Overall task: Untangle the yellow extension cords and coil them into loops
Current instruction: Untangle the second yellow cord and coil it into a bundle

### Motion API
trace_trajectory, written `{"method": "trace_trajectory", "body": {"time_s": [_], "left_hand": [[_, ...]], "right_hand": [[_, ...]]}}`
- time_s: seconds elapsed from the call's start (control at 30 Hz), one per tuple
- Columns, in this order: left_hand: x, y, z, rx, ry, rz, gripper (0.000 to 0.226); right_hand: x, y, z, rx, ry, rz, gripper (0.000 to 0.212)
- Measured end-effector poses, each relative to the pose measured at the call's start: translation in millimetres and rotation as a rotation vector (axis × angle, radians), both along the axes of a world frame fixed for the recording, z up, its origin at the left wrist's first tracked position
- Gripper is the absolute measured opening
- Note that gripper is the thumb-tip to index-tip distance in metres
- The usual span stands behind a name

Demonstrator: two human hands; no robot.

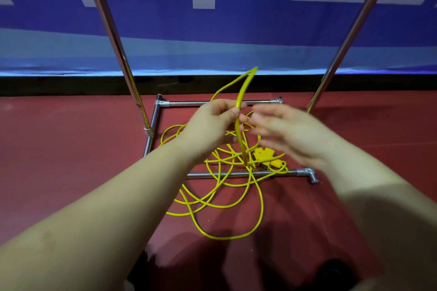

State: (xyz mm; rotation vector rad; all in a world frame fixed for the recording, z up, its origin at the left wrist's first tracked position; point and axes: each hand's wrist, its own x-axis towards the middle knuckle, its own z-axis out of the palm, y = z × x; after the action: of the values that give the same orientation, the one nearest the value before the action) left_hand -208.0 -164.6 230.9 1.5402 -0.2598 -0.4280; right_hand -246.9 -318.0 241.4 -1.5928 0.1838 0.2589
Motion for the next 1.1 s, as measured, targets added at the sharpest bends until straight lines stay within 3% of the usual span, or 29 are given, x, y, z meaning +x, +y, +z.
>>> {"method": "trace_trajectory", "body": {"time_s": [0.1,0.3,0.4,0.57,0.67,0.73,0.87,0.97,1.1], "left_hand": [[5,5,4,-0.114,0.102,0.109,0.018],[11,6,7,-0.326,0.215,0.155,0.014],[12,6,-1,-0.162,0.126,0.059,0.017],[-5,2,-10,0.250,-0.049,-0.353,0.019],[-5,0,-9,0.280,-0.147,-0.303,0.020],[-3,0,-7,0.212,-0.133,-0.212,0.022],[2,1,4,0.007,-0.037,-0.029,0.020],[10,8,11,-0.111,0.073,0.094,0.019],[16,16,14,-0.213,0.139,0.119,0.018]], "right_hand": [[-6,11,-11,-0.167,0.044,0.256,0.023],[-1,12,-9,-0.244,-0.119,0.108,0.016],[1,9,1,-0.074,-0.116,-0.033,0.012],[6,-1,13,0.364,-0.085,-0.314,0.009],[7,-4,12,0.448,-0.079,-0.370,0.007],[7,-4,11,0.385,-0.076,-0.313,0.007],[-1,-3,2,-0.035,-0.040,-0.007,0.020],[-6,4,-5,-0.196,-0.040,0.202,0.023],[-4,7,-7,-0.301,-0.108,0.184,0.022]]}}
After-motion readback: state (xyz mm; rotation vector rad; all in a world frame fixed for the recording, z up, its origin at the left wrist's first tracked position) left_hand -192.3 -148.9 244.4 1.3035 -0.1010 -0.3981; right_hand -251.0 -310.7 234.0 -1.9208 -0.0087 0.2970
